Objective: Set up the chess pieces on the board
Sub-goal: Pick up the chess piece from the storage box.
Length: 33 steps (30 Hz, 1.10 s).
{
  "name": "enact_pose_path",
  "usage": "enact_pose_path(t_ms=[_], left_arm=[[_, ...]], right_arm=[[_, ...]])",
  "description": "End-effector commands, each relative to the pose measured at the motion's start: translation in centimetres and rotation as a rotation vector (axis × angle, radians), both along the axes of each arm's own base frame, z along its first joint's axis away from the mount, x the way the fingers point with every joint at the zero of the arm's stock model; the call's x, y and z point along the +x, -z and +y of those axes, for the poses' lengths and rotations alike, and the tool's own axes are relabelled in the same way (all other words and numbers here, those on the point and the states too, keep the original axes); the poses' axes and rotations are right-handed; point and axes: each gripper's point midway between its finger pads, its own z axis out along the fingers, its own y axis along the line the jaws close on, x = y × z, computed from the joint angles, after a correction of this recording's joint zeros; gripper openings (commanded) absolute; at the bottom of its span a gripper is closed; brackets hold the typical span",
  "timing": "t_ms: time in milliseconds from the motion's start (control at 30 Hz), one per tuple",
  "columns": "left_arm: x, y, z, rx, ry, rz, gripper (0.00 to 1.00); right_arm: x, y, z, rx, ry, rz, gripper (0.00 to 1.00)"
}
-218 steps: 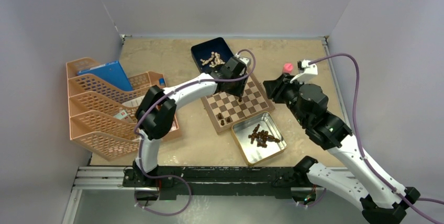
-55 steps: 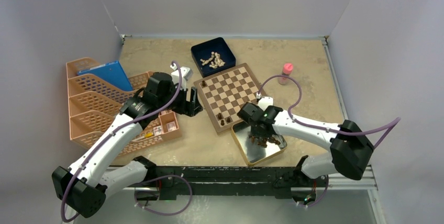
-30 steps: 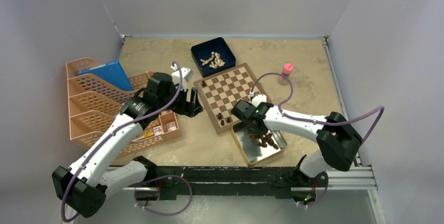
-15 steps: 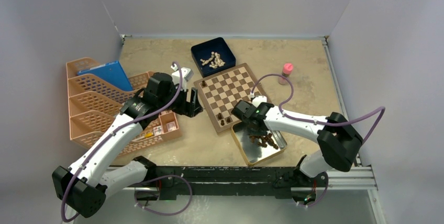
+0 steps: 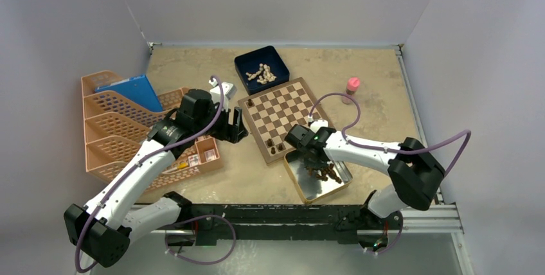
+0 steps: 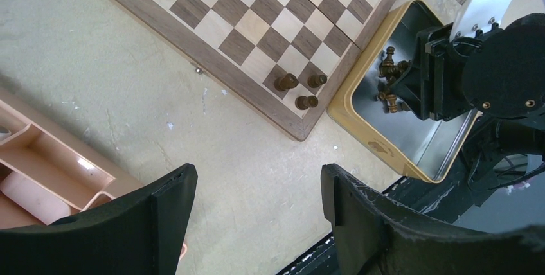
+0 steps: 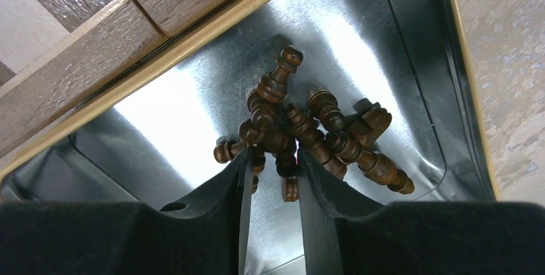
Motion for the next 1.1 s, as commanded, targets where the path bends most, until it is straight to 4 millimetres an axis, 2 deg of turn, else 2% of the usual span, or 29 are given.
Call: enact_pose_path(t_ms=[0, 267, 567, 867, 967, 1067], left_arm=[[0.9, -1.1, 0.2, -0.016, -0.026, -0.058, 0.71], [0.9, -1.2, 0.3, -0.018, -0.037, -0.061, 0.71], [1.0, -1.3, 0.6, -0.015, -0.059, -0.067, 0.70], [1.2, -1.5, 0.7, -0.015, -0.065, -0.075, 0.70], [1.2, -1.5, 0.7, -0.013, -0.067, -0.075, 0.70], [1.2, -1.5, 0.8, -0.011, -0.070, -0.075, 0.70]], right_arm=[[-0.1, -0.8, 0.7, 0.059, -0.005, -0.016, 0.33], [-0.4, -1.0, 1.1, 0.095, -0.031, -0.013, 0.27], [-0.6, -0.7, 0.1, 0.063, -0.018, -0.018, 0.18], [-0.6, 0.0, 0.2, 0.071, -0.026, -0.020, 0.21], [-0.1, -0.6, 0.4, 0.074, -0.021, -0.044, 0.16], [0.6, -1.9, 0.5, 0.088, -0.015, -0.088, 0.12]])
